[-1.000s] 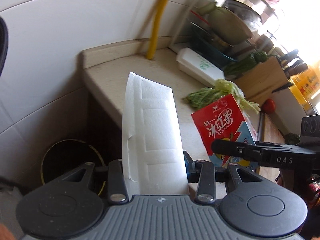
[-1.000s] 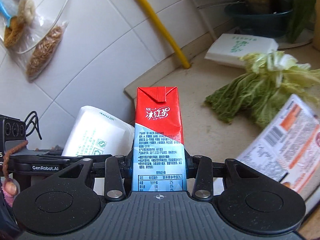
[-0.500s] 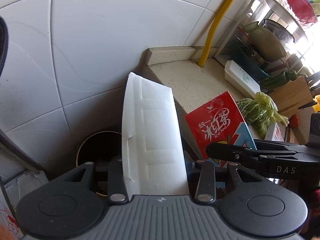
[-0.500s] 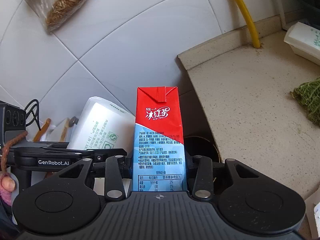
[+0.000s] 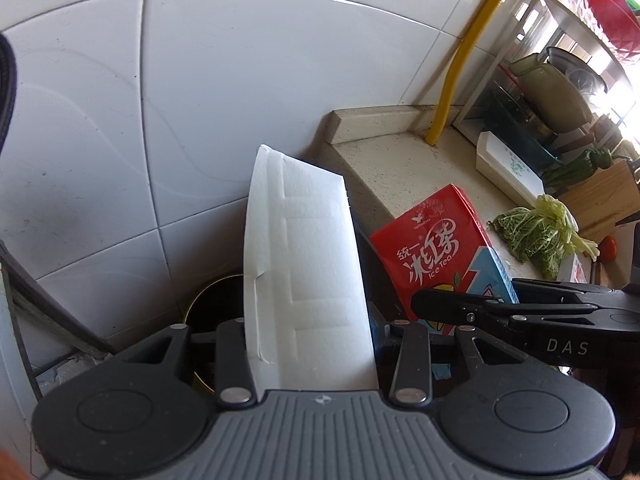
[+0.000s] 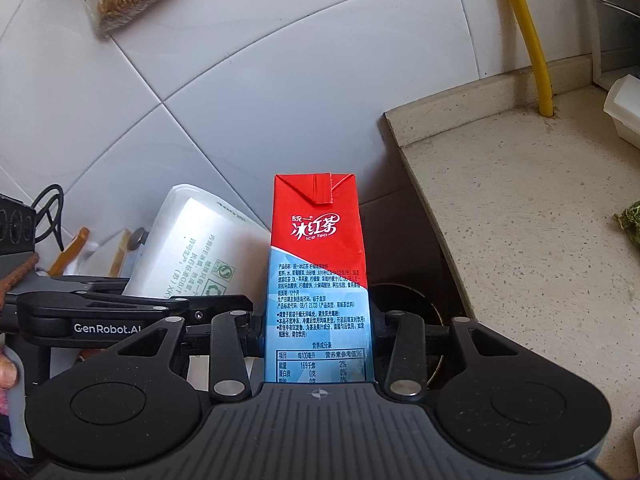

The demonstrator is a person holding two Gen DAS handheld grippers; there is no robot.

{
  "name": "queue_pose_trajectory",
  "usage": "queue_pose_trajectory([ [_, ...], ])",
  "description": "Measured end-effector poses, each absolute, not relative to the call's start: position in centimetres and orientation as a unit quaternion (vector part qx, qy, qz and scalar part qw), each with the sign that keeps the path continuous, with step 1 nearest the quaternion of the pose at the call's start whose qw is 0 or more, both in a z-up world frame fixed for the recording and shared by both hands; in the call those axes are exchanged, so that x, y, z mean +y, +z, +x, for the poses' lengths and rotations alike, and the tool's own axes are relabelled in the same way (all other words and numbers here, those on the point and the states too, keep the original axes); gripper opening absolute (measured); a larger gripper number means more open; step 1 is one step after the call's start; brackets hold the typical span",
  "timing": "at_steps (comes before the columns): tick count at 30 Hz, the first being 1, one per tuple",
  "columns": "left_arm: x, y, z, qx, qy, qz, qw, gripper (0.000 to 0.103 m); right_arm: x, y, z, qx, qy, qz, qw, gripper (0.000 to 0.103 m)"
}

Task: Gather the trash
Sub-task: 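Carry the held foam box and drink carton down over the black trash bin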

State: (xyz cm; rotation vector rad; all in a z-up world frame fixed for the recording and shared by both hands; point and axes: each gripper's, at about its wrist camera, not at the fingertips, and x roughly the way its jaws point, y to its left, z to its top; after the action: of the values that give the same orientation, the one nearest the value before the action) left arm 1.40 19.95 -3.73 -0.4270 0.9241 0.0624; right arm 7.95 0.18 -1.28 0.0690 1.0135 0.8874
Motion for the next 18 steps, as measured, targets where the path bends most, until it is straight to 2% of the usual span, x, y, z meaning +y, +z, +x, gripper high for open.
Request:
queue_pose_trajectory([
  [18,21.4,-5.7,3.2,0.462,0.053,-0.187,0.865,0.037,2.8,-3.1,7.8,0.484,0.393,0.004,0.782,0.048],
])
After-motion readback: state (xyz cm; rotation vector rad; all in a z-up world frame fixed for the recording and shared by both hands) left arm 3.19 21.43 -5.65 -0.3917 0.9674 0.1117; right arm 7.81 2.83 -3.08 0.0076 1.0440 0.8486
